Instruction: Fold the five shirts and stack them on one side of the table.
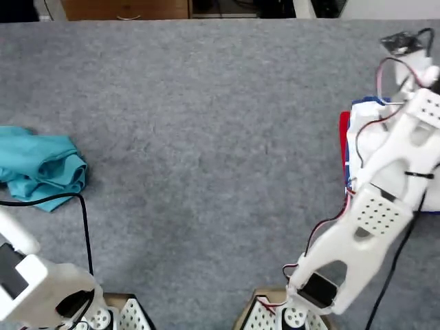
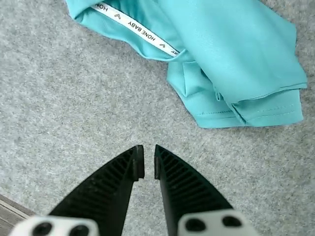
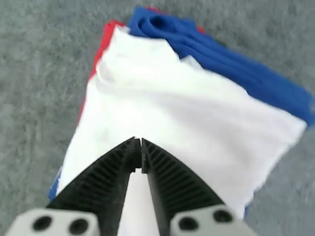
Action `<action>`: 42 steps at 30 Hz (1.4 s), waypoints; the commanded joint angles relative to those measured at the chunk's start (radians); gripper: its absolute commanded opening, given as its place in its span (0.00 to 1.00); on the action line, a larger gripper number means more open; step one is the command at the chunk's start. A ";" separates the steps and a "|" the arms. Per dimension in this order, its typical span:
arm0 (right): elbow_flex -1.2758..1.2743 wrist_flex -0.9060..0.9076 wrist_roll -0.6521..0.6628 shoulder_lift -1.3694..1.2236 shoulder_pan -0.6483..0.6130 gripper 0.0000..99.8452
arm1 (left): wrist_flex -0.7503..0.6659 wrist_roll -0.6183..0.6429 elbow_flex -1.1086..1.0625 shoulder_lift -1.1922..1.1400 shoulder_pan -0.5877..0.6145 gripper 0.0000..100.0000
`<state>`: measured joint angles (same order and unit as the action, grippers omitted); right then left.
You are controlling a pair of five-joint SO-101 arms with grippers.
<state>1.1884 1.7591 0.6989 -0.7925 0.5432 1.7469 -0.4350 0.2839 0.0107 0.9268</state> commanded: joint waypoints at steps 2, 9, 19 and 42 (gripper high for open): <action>0.070 0.029 0.002 0.079 0.105 0.00 | 0.011 0.005 0.017 0.050 0.003 0.05; -0.058 0.029 0.002 0.223 0.170 0.00 | 0.011 -0.097 0.005 0.113 -0.038 0.09; -0.746 0.029 -0.023 0.817 0.062 0.00 | 0.011 -0.166 -0.002 0.117 -0.253 0.20; -1.523 0.025 -0.069 1.515 -0.030 0.00 | -0.012 -0.354 0.002 -0.361 -0.489 0.19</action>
<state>-0.3307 1.7699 0.6421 0.6974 0.5079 1.7469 -0.7802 0.2700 -0.3253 0.4480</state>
